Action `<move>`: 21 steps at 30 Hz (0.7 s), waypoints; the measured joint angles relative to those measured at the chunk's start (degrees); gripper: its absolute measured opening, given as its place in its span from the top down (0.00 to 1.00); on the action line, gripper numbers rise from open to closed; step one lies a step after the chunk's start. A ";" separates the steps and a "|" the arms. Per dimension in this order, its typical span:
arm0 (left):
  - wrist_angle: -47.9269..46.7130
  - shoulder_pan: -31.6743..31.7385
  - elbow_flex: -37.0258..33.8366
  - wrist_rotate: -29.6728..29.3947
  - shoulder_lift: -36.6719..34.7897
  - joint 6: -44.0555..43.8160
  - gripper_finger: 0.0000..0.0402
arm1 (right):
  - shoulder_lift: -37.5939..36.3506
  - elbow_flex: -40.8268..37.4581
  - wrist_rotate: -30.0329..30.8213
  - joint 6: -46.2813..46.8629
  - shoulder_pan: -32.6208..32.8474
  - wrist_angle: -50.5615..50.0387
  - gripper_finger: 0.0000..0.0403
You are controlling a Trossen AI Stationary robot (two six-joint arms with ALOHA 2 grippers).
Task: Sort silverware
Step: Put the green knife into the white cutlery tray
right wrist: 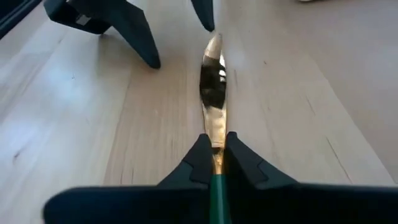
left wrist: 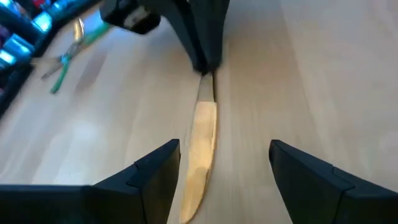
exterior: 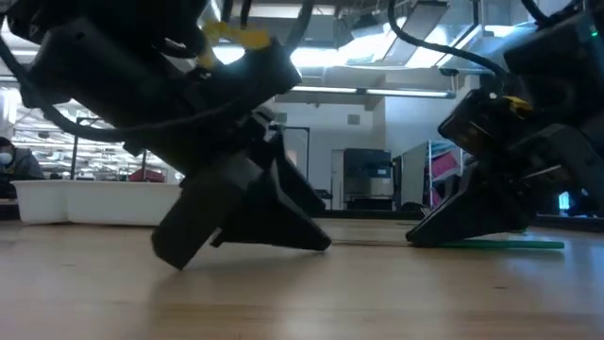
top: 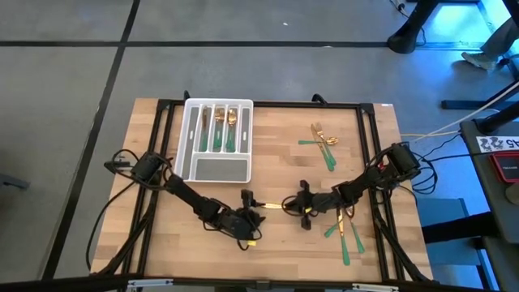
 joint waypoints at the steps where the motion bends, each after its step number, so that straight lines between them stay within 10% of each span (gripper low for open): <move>1: -0.36 0.34 0.02 0.04 0.12 -0.76 0.41 | 0.00 -0.16 0.24 0.00 0.00 0.58 0.96; 10: -0.90 1.56 0.06 0.20 0.47 2.03 0.41 | 0.26 -0.28 1.10 -2.61 0.01 3.77 0.99; 21: -1.32 1.23 -0.05 0.43 0.61 -1.53 0.41 | -4.60 -0.22 2.31 -12.52 0.09 3.93 0.66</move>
